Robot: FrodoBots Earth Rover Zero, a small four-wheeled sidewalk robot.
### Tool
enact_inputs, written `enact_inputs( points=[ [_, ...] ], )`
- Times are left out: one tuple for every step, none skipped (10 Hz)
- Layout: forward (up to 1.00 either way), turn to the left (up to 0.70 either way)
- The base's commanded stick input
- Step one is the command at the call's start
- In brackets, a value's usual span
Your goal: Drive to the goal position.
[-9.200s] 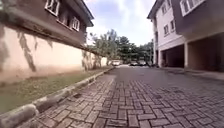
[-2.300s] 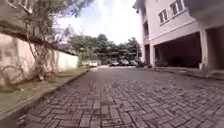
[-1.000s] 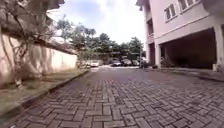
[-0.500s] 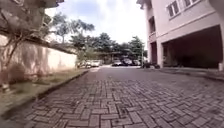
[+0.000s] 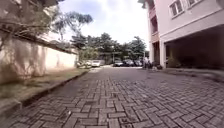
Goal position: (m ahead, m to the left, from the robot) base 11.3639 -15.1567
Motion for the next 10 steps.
enact_inputs(
  points=[
    [0.7,0.03],
    [0.7,0.03],
    [0.7,0.03],
    [0.7,0.03],
    [0.7,0.03],
    [0.7,0.03],
    [0.7,0.03],
    [0.7,0.03],
    [0.7,0.03],
    [0.7,0.03]
  ],
)
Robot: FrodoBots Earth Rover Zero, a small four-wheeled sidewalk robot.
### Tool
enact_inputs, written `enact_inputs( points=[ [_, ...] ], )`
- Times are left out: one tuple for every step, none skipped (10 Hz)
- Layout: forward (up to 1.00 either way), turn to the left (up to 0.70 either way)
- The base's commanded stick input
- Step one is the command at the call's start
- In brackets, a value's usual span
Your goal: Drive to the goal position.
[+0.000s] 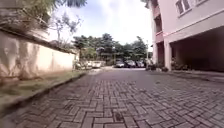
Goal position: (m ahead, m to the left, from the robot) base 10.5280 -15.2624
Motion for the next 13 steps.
enact_inputs(
  points=[
    [0.7,0.03],
    [0.7,0.03],
    [0.7,0.03],
    [0.7,0.03],
    [0.7,0.03],
    [0.7,0.03],
    [0.7,0.03],
    [0.7,0.03],
    [0.7,0.03],
    [0.7,0.03],
    [0.7,0.03],
    [0.7,0.03],
    [0.7,0.03]
  ],
)
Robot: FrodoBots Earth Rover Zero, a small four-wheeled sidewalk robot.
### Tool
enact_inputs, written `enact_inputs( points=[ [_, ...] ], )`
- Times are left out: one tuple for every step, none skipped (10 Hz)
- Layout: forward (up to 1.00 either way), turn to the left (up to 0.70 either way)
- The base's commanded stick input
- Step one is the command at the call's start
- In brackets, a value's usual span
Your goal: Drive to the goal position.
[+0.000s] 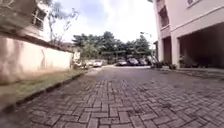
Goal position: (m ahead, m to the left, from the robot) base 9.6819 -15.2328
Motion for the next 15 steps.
enact_inputs(
  points=[
    [0.7,0.03],
    [0.7,0.03],
    [0.7,0.03],
    [0.7,0.03],
    [0.7,0.03],
    [0.7,0.03],
    [0.7,0.03],
    [0.7,0.03],
    [0.7,0.03],
    [0.7,0.03],
    [0.7,0.03],
    [0.7,0.03],
    [0.7,0.03],
    [0.7,0.03],
    [0.7,0.03]
  ],
)
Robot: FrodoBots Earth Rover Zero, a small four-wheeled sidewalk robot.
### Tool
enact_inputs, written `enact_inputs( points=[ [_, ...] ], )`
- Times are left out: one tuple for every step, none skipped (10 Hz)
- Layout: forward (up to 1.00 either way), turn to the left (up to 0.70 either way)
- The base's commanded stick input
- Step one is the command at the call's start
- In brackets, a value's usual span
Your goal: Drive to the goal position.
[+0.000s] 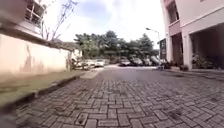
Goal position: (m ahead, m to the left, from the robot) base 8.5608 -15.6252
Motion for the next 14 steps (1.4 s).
enact_inputs(
  points=[
    [0.7,0.03],
    [0.7,0.03],
    [0.7,0.03],
    [0.7,0.03],
    [0.7,0.03],
    [0.7,0.03],
    [0.7,0.03],
    [0.7,0.03],
    [0.7,0.03],
    [0.7,0.03],
    [0.7,0.03],
    [0.7,0.03],
    [0.7,0.03],
    [0.7,0.03]
  ],
)
